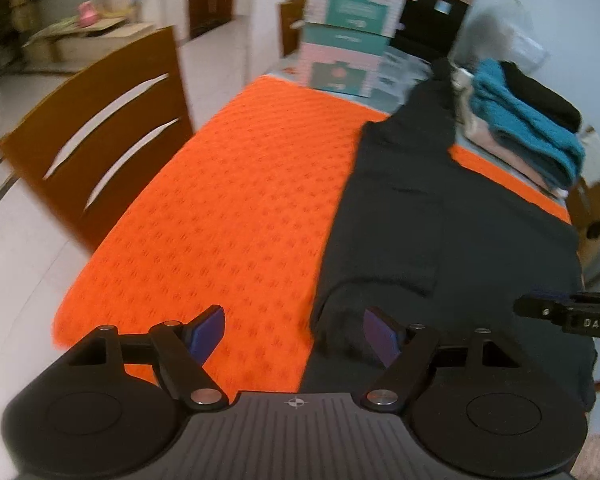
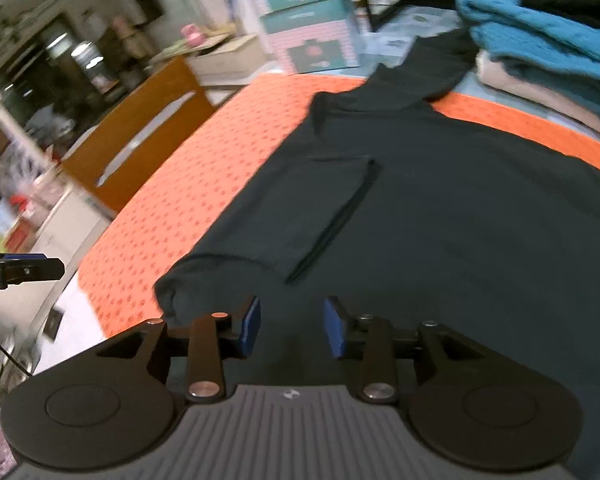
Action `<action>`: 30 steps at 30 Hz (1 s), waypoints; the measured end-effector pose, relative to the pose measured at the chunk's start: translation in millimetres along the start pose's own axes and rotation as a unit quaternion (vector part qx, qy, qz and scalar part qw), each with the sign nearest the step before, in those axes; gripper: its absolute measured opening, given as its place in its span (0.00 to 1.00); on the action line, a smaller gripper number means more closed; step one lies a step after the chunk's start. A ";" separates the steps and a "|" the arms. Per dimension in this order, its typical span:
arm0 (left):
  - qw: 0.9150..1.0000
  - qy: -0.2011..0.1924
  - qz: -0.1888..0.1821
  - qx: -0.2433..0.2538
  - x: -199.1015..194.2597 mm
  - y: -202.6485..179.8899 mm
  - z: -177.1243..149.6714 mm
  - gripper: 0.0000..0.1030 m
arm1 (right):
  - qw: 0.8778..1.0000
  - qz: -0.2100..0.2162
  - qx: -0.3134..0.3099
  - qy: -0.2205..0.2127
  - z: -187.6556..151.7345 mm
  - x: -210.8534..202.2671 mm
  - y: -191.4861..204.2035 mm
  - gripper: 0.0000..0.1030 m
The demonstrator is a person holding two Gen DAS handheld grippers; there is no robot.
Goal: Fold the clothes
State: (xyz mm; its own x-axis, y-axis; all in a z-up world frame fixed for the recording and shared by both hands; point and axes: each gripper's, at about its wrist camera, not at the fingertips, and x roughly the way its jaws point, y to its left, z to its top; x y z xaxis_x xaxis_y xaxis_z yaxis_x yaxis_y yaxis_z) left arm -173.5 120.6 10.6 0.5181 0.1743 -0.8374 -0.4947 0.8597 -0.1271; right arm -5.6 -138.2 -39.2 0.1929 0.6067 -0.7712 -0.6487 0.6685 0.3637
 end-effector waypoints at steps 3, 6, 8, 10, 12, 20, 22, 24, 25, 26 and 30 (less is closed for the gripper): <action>0.999 0.001 -0.028 0.020 16.0 5.4 20.8 0.76 | 0.999 -0.022 0.036 -0.011 1.2 13.2 6.2 0.40; 0.998 0.004 -0.056 0.041 30.4 10.3 37.6 0.76 | 0.996 -0.042 0.071 -0.023 2.4 27.9 12.3 0.40; 0.996 0.006 -0.072 0.057 39.9 12.2 47.1 0.77 | 0.994 -0.053 0.094 -0.029 3.3 39.5 16.3 0.40; 0.993 0.008 -0.088 0.074 49.0 13.7 55.9 0.77 | 0.991 -0.063 0.115 -0.033 4.0 52.2 20.4 0.40; 0.991 0.011 -0.104 0.086 56.7 15.7 63.2 0.77 | 0.988 -0.074 0.129 -0.035 4.4 65.8 25.7 0.40; 0.984 0.029 -0.154 0.090 77.5 31.0 84.7 0.77 | 0.980 -0.137 0.140 -0.031 8.0 114.6 45.6 0.44; 0.982 0.035 -0.164 0.085 81.0 35.6 88.0 0.77 | 0.978 -0.154 0.139 -0.028 6.0 122.6 50.0 0.45; 0.981 0.041 -0.172 0.082 84.7 38.5 91.4 0.77 | 0.974 -0.174 0.140 -0.028 3.2 127.7 52.8 0.45; 0.980 0.043 -0.176 0.082 86.6 39.3 93.1 0.77 | 0.973 -0.184 0.140 -0.028 1.8 130.0 54.1 0.45; 0.979 0.044 -0.181 0.081 88.6 39.7 94.7 0.77 | 0.971 -0.187 0.146 -0.029 0.8 131.7 53.5 0.45; 0.976 0.054 -0.197 0.078 99.2 36.8 102.5 0.80 | 0.967 -0.181 0.172 -0.041 1.6 134.9 48.8 0.45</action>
State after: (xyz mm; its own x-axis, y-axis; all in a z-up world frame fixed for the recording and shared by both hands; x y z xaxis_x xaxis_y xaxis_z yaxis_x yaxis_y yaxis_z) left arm -68.8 218.7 -22.6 0.5657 -0.2282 -0.7924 -0.1557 0.9141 -0.3744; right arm -10.0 -23.0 -124.6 0.4286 0.3295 -0.8412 -0.2469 0.9384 0.2418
